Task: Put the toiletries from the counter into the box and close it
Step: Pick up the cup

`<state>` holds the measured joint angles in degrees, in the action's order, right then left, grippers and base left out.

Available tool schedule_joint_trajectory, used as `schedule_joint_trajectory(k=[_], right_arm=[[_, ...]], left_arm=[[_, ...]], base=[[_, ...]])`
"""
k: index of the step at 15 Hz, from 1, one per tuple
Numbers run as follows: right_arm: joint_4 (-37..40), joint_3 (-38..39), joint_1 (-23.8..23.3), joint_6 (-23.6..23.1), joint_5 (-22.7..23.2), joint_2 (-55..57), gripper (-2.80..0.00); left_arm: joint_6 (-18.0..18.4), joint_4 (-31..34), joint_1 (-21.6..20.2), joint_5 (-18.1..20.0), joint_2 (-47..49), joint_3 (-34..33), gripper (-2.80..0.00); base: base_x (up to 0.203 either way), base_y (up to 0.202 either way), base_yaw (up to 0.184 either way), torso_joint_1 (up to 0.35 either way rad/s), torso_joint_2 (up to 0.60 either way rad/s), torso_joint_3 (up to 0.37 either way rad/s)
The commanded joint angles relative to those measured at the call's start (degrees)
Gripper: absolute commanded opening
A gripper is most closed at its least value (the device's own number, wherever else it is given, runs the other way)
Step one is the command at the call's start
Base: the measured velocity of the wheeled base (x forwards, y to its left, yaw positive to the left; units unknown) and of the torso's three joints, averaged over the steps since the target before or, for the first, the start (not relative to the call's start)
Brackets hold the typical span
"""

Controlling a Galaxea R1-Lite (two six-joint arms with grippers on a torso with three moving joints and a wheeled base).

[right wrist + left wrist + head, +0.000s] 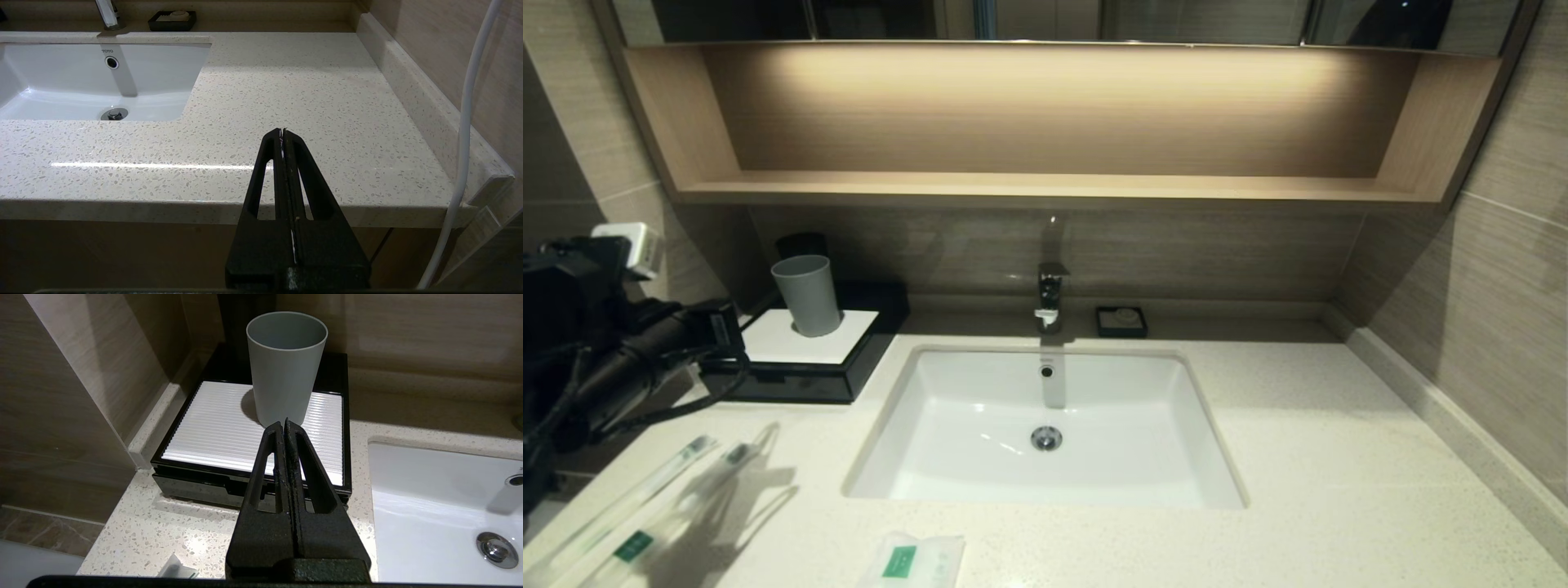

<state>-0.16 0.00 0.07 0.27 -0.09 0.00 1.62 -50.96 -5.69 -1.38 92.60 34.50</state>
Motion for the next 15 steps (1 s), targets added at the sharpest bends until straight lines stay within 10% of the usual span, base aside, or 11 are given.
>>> schedule_joint_trajectory(k=[1, 12, 13, 15], right_arm=[[-0.02, 0.00, 0.01, 0.00, 0.00, 0.00, -2.80], [-0.02, 0.09, 0.01, 0.00, 0.00, 0.00, -2.80], [-0.02, 0.09, 0.01, 0.00, 0.00, 0.00, -2.80], [-0.03, 0.04, 0.01, 0.00, 0.00, 0.00, -2.80]], left_arm=[[0.35, -2.27, -0.19, -0.03, 5.03, -0.06, -2.80], [0.31, -14.84, -0.20, -0.12, 15.41, -2.07, -2.80], [0.24, -15.25, -0.20, -0.12, 15.68, -2.00, 0.00], [0.05, -15.48, -0.20, -0.12, 15.86, -1.67, 0.00]], base=[[0.000, 0.000, 0.000, 0.000, 0.00, 0.000], [0.000, 0.000, 0.000, 0.000, 0.00, 0.000], [0.000, 0.000, 0.000, 0.000, 0.00, 0.000], [0.000, 0.000, 0.000, 0.000, 0.00, 0.000]])
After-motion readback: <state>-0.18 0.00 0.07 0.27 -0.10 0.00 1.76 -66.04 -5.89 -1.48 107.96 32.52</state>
